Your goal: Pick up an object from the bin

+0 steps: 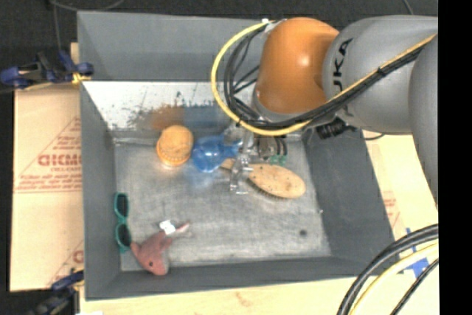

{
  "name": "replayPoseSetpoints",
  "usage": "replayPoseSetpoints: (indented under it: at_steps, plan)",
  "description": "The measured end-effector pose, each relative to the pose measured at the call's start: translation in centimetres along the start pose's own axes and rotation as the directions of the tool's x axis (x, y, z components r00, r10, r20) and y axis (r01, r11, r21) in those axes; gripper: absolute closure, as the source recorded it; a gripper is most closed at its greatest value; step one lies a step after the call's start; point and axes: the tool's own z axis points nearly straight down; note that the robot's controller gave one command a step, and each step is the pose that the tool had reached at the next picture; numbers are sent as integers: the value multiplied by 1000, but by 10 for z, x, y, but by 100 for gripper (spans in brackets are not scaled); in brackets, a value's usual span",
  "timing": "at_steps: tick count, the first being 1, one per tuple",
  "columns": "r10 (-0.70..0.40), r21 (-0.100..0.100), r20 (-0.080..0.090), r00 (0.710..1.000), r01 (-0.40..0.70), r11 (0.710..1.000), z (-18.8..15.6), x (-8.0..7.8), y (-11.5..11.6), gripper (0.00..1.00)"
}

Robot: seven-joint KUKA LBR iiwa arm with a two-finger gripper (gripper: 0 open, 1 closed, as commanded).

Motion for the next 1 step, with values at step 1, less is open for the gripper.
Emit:
replayPoseSetpoints:
  at_steps: [1]
  plan:
    - [-22, 5, -4, 1000, 22, 1000, 70, -3, -9, 0]
